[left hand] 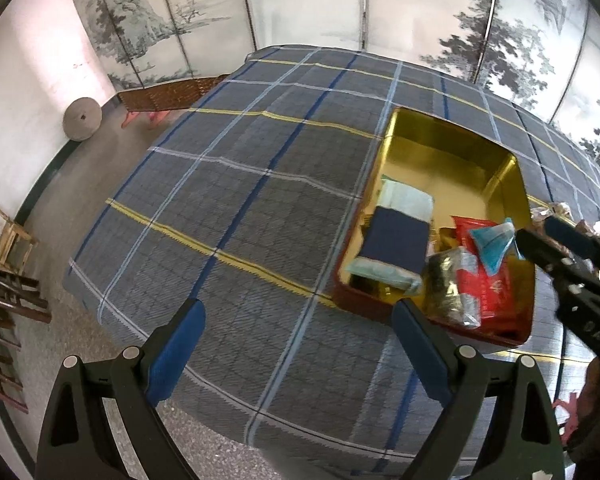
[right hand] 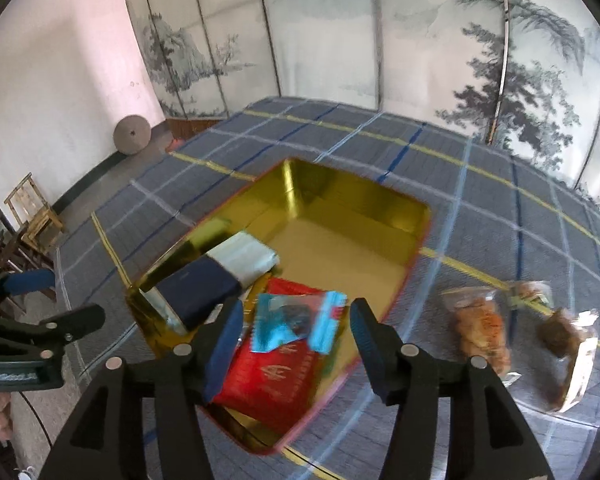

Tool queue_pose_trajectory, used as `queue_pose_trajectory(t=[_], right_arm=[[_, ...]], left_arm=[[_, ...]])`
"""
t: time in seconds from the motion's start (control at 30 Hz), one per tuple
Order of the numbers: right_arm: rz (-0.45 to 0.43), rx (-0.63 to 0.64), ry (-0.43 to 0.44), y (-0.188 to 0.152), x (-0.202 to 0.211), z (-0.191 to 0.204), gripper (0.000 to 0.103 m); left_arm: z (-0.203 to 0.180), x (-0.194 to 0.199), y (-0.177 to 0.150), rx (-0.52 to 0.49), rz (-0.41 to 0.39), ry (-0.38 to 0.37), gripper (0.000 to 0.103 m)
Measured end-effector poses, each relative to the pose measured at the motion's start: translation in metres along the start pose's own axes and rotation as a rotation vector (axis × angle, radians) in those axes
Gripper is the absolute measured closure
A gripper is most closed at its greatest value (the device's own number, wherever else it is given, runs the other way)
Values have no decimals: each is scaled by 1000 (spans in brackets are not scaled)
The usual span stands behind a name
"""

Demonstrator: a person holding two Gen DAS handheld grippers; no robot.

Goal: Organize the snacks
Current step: 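Grasp the clear peanut-twist bag with the right gripper and lift it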

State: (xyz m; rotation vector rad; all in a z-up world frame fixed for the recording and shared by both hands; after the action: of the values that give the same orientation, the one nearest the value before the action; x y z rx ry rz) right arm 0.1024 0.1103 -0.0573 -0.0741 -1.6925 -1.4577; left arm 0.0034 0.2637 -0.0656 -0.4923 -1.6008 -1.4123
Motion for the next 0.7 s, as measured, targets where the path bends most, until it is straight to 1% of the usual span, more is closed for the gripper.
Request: queue_pose_trajectory(t=[0.07,0.2,0.27,0.4,0.47,0.57,0.7], right_arm=[[-22,-3,-17,2,11,-13,46],[-55,-9,-112,-2,34,-61,46],[-51,-38,-170,-11,42,-95,46],[-30,-108,-258,-31,55,-159,46],[-15,-148,-288,-45,59,-191,46],[7,-202,-299,-60,61,-225,46],[29,-219,-287,-74,56,-247,46]], left_arm=[[-8,1,2,-14,-2,-6,10],[-28,3,6,-41,-2,-24,10],[-38,4,7,-54,-2,-29,10],[-59,5,9,-91,0,-39,10],[-72,7,10,-113,-2,-45,10],[-90,9,13,-135,-2,-54,10],[-112,10,15,-163,-2,-69,10]])
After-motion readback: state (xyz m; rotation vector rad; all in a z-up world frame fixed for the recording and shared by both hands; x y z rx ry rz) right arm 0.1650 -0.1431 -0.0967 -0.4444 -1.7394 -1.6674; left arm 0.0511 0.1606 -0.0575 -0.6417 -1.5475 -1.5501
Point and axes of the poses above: each gripper's, at about its wrist camera, not at the fingertips, and x roughly against the way its jaws point, z to its left, y to its top, the point moved 9 cm from there along -x, roughly the way its jaws point, and after that the axes turned 4 degrees about -z, right-handed, at the moved point
